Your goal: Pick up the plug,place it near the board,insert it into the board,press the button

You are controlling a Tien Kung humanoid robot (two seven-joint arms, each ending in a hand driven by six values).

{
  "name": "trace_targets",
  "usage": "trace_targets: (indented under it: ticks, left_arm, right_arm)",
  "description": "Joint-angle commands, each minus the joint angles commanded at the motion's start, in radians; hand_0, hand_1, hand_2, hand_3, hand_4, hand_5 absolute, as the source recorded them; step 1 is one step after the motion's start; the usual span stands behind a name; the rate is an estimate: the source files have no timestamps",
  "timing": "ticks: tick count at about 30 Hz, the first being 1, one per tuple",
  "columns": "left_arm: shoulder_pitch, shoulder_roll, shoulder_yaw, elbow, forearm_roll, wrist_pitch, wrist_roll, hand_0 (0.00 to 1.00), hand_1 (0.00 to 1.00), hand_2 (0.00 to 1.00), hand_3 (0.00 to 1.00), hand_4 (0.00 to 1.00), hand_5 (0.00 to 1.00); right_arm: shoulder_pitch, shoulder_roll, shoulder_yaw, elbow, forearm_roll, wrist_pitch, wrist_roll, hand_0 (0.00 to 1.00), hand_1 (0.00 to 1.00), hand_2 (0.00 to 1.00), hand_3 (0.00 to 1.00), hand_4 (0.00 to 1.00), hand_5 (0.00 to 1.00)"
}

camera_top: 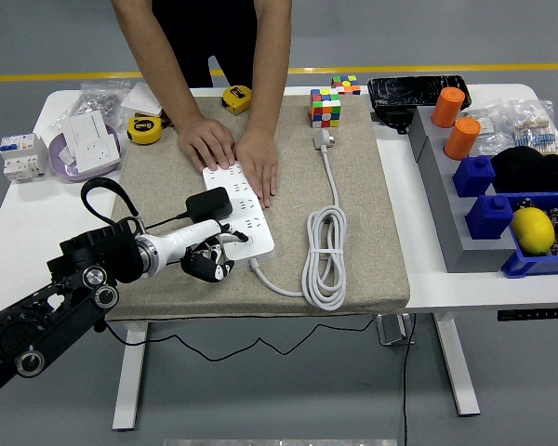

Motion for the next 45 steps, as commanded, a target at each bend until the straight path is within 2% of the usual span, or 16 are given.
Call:
trace_targets:
  ticks: [16, 29, 35, 40, 41, 43, 45]
  left_arm:
    - [-0.006, -0.009, 0.019, 0.002, -0.003, -0.003, -0.003, 0.195, 0.008, 0.173, 0.762, 0.469, 0.002]
    - [-0.001, 0.0, 0.029, -0.002, 0.011, -0.007, 0.002, 0.195, 0.009, 0.173, 0.746, 0.468, 0.002]
    - [0.011, 0.006, -0.009, -0.052, 0.037, 0.009, -0.012, 0.195, 0.01, 0.174, 0.738, 0.468, 0.002]
    - [0.016, 0.026, -0.054, -0.133, 0.059, -0.001, -0.011, 0.195, 0.01, 0.174, 0.737, 0.466, 0.002]
    - [0.017, 0.028, -0.075, -0.154, 0.063, 0.003, -0.019, 0.207, 0.041, 0.213, 0.719, 0.481, 0.002]
    - [0.017, 0.026, -0.1, -0.166, 0.062, 0.02, -0.042, 0.207, 0.041, 0.213, 0.719, 0.481, 0.002]
    - [0.019, 0.017, -0.133, -0.165, 0.057, 0.056, -0.084, 0.207, 0.041, 0.213, 0.719, 0.481, 0.002]
  right_arm:
    - [-0.001, 0.001, 0.003, 0.0, -0.001, 0.0, 0.0, 0.998, 0.803, 0.721, 0.728, 0.998, 0.998]
    - [-0.005, 0.001, 0.006, 0.0, -0.005, -0.001, 0.0, 0.998, 0.803, 0.721, 0.727, 0.998, 0.998]
    - [-0.01, 0.003, 0.012, 0.0, -0.01, -0.001, -0.001, 0.998, 0.802, 0.72, 0.727, 0.998, 0.998]
    - [-0.013, 0.002, 0.017, 0.0, -0.013, -0.002, -0.002, 0.998, 0.802, 0.72, 0.727, 0.998, 0.998]
    - [-0.013, 0.001, 0.016, 0.0, -0.013, -0.002, -0.001, 0.998, 0.802, 0.72, 0.727, 0.998, 0.998]
    - [-0.013, 0.001, 0.016, 0.0, -0.013, -0.002, -0.001, 0.998, 0.802, 0.72, 0.727, 0.998, 0.998]
    - [-0.012, 0.001, 0.016, 0.0, -0.014, -0.002, -0.001, 0.998, 0.802, 0.72, 0.727, 0.998, 0.998]
